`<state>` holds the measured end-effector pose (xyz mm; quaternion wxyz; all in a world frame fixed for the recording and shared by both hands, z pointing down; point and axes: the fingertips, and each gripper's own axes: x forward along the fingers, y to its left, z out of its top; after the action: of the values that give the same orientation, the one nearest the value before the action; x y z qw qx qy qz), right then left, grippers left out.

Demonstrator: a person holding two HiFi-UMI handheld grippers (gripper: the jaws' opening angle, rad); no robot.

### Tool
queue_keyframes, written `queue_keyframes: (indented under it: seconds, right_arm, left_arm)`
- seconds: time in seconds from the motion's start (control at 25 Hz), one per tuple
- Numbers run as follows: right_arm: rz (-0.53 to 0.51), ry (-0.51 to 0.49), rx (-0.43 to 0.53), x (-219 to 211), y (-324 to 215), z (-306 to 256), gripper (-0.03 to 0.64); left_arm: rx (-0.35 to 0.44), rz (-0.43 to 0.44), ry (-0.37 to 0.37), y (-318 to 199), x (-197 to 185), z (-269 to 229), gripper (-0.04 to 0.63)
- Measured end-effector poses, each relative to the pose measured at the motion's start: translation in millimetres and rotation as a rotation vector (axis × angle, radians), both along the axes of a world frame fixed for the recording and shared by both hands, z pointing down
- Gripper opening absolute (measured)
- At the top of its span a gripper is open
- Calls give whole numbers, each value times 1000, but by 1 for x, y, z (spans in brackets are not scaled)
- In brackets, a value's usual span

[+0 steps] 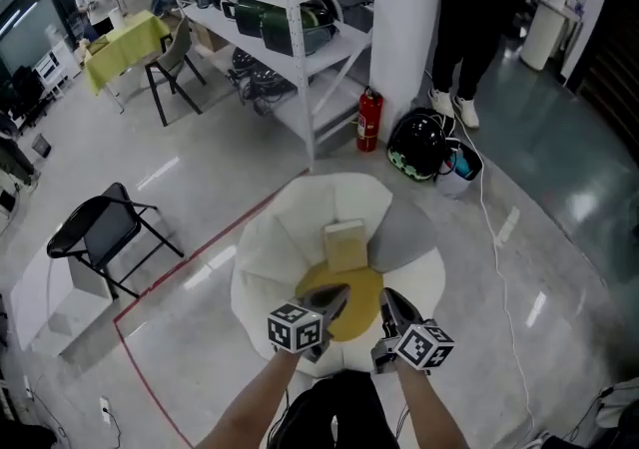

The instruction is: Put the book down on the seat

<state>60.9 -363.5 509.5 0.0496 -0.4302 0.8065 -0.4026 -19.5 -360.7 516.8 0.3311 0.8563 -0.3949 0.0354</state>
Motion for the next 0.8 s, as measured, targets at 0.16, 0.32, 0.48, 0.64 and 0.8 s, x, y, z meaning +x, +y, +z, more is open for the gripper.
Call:
queue_keyframes:
  seconds: [0.16,0.32,0.48,0.64,0.8]
  right_arm:
    - [-4,10,22,5,20,-29,18]
    - [8,6,45,11,34,-57,17]
    - [-8,26,72,14,51,-75,13]
    - [-26,52,91,14,61,-84,12]
    - [-27,43,92,11,63,-86,12]
  left_arm:
    - [32,-2,-7,20,4,-38,9]
    - [66,-7,-37,39,4,-69,9]
    - [72,-43,-20,64,-2,-85,9]
    - [75,-83,-7,82,-12,-91,9]
    - [65,-114,-3,88,-23,-87,9]
